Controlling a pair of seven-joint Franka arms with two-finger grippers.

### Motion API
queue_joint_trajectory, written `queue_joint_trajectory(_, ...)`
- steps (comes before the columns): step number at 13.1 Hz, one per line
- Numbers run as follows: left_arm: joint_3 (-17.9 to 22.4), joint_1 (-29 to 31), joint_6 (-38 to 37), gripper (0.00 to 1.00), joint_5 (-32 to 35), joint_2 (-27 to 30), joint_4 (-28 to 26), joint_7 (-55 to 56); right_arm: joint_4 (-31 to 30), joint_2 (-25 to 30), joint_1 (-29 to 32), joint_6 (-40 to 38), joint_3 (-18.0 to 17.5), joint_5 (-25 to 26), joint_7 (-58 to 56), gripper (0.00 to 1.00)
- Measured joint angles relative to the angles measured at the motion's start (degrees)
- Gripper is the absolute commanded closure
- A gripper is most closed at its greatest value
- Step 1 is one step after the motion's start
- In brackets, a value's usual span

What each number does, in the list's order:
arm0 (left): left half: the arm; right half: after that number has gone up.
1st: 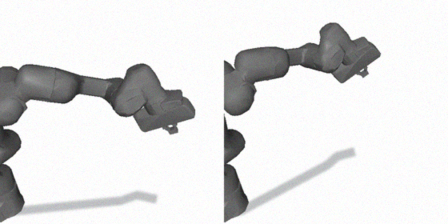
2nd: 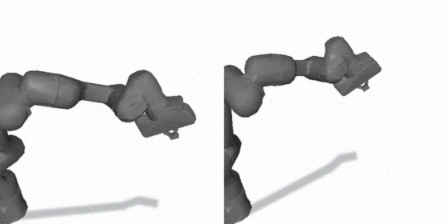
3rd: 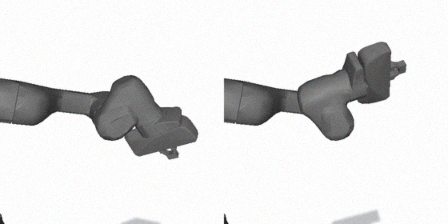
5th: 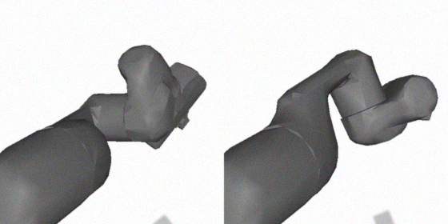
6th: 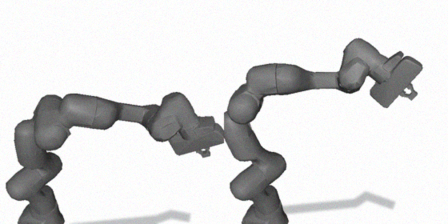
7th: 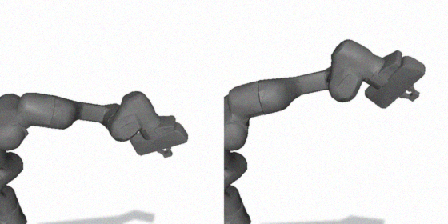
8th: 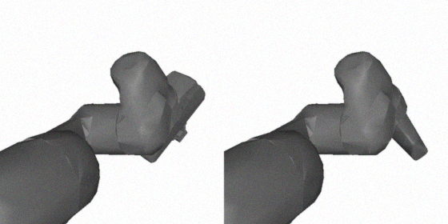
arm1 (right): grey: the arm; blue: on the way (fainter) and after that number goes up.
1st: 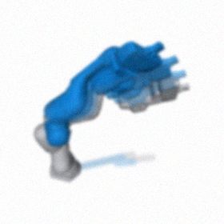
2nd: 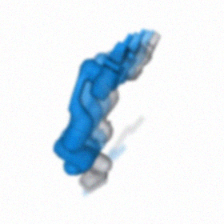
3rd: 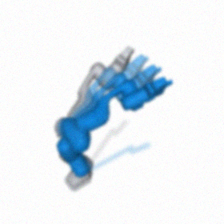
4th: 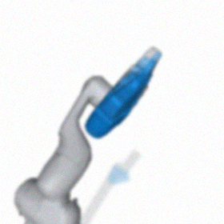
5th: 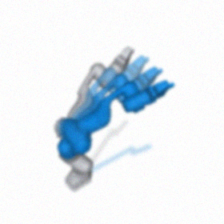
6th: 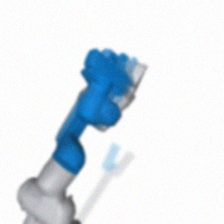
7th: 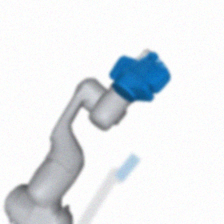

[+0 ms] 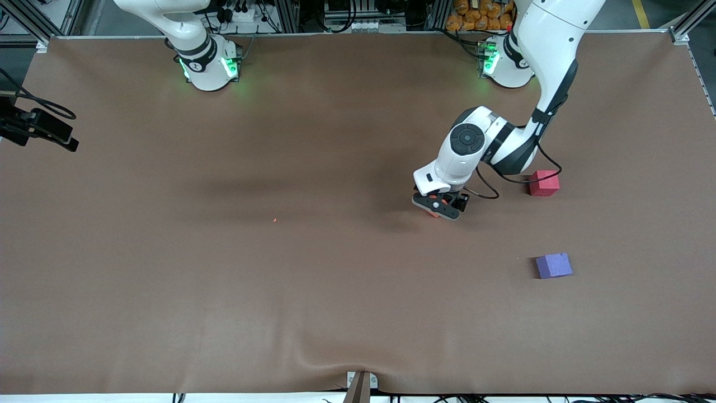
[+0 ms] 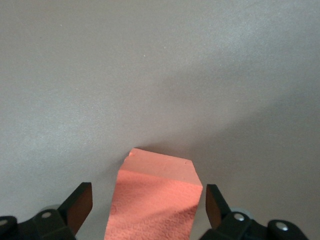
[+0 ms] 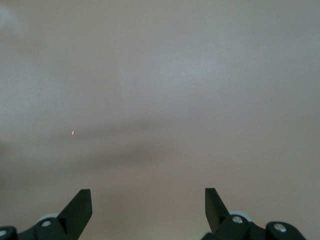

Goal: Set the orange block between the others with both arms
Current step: 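Move the orange cube with the left gripper toward the pink cube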

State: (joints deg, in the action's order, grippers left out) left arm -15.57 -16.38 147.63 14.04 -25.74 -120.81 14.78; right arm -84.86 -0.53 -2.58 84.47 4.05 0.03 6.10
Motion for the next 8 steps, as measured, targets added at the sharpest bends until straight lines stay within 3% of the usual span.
queue_joint_trajectory(4,-0.13,-0.26,0.11,0.04,0.0,-0.19,-0.03,0.1,0.0,-0.01,-1.44,-1.58,-0.23,-0.03,0.14,0.0)
queue_joint_trajectory(8,-0.15,-0.31,0.28,0.48,0.0,-0.25,-0.03,0.22,0.0,-0.02,-2.0,-2.09,-0.29,-0.03,0.21,0.0)
